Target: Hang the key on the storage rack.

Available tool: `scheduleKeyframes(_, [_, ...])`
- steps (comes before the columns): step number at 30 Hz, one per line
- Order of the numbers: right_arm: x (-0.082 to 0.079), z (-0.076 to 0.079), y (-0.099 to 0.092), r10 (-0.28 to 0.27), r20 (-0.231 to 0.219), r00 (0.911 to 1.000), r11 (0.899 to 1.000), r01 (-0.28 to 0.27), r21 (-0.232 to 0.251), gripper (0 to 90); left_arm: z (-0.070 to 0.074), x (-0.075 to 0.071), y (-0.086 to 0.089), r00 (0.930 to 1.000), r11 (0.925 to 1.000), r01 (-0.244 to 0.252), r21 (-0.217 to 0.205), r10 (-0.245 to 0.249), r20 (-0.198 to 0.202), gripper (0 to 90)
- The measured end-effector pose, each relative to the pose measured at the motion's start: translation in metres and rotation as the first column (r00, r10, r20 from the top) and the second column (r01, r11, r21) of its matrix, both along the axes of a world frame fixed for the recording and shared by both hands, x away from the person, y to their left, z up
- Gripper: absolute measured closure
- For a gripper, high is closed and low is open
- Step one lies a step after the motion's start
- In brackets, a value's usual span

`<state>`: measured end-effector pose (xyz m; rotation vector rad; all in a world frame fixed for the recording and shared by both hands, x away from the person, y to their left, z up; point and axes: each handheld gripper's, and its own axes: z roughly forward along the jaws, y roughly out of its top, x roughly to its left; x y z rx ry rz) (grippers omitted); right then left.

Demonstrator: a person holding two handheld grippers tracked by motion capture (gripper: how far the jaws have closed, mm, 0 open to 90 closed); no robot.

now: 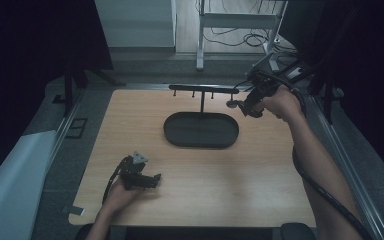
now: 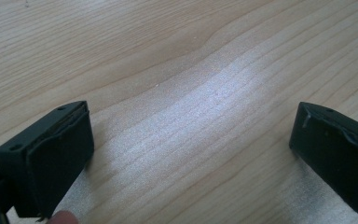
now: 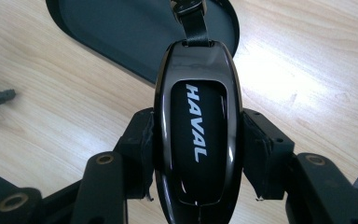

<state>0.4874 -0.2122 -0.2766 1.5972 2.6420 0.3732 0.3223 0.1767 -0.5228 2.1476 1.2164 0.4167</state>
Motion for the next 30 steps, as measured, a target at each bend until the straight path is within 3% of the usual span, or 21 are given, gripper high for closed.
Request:
scheduleKeyframes(21, [0.012, 0.028, 0.010, -0.013, 0.052, 0.9986, 1.000, 0.013, -0.006, 49.1, 0.000, 0.000, 0.000, 1.0000, 1.0000, 0.001, 0.000, -0.001, 0.000, 0.0])
scheduleKeyframes(30, [0.021, 0.024, 0.008, -0.052, 0.072, 0.9961, 0.998, 0.053, -0.017, 49.1, 0.000, 0.000, 0.000, 1.0000, 1.0000, 0.000, -0.001, 0.000, 0.001, 0.0])
